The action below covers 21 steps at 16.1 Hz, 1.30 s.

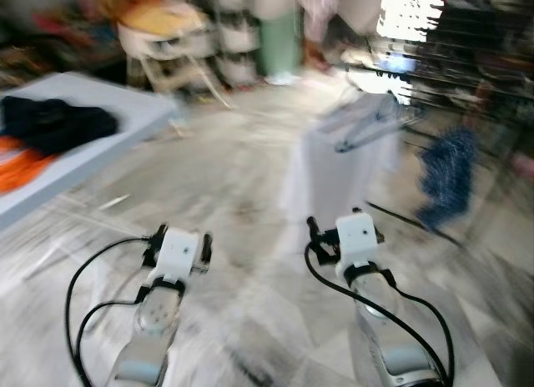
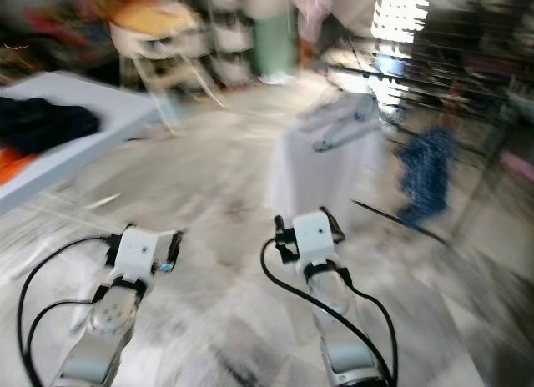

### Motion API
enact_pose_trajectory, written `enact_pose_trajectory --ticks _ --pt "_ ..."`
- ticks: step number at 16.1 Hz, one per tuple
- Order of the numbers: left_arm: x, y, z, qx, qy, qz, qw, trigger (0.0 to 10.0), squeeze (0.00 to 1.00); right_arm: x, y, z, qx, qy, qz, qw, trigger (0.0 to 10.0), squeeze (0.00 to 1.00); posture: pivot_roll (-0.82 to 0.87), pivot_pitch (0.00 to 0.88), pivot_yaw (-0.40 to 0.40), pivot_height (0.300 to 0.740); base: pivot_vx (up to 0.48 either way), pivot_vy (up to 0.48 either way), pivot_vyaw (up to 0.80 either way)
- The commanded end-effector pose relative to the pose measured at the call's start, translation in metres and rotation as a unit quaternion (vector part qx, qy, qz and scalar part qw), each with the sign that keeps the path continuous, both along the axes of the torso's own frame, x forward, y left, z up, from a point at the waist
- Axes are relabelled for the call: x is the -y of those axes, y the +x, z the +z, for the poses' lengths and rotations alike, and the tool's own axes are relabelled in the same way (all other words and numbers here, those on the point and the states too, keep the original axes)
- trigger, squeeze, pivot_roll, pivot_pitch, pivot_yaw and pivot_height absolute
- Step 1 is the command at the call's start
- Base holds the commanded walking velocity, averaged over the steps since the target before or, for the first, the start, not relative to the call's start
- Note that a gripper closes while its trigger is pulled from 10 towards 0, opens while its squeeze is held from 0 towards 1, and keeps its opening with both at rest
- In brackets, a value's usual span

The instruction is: Hang hanger

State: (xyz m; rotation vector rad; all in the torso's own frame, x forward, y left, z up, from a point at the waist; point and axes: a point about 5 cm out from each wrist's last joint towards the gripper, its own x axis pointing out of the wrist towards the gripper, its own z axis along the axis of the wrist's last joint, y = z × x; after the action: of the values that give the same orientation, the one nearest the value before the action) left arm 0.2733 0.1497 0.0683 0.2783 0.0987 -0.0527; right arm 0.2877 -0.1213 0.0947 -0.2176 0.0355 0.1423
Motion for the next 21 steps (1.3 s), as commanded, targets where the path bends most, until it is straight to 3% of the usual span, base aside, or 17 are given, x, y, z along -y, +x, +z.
enact_pose_trajectory --ticks 1,11,17,21 --pt "-0.0032 -0.0059 -0.0097 -0.022 0.001 0.000 1.000 10.0 0.00 -0.0020 -0.0012 0.0023 0.005 -0.001 0.006 1.000 10.0 0.00 -0.07 0.000 0.089 0.740 0.000 0.000 0.80" --pt "-0.0049 -0.0065 -0.0119 -0.033 -0.011 0.026 0.999 10.0 0.00 -0.0068 -0.0007 0.0031 0.005 -0.008 0.030 0.999 10.0 0.00 -0.07 0.000 0.075 0.740 0.000 0.000 0.80" --pt "-0.0067 -0.0071 -0.0124 -0.038 -0.008 0.029 0.999 10.0 0.00 -0.0116 -0.0006 0.0040 0.006 0.002 0.045 0.999 10.0 0.00 -0.06 0.000 0.078 0.740 0.000 0.416 0.80" --pt "-0.0078 -0.0072 -0.0127 -0.040 -0.006 0.030 0.999 10.0 0.00 -0.0092 -0.0001 0.0041 0.006 0.013 0.039 0.999 10.0 0.00 -0.06 0.000 0.075 0.740 0.000 0.480 0.00"
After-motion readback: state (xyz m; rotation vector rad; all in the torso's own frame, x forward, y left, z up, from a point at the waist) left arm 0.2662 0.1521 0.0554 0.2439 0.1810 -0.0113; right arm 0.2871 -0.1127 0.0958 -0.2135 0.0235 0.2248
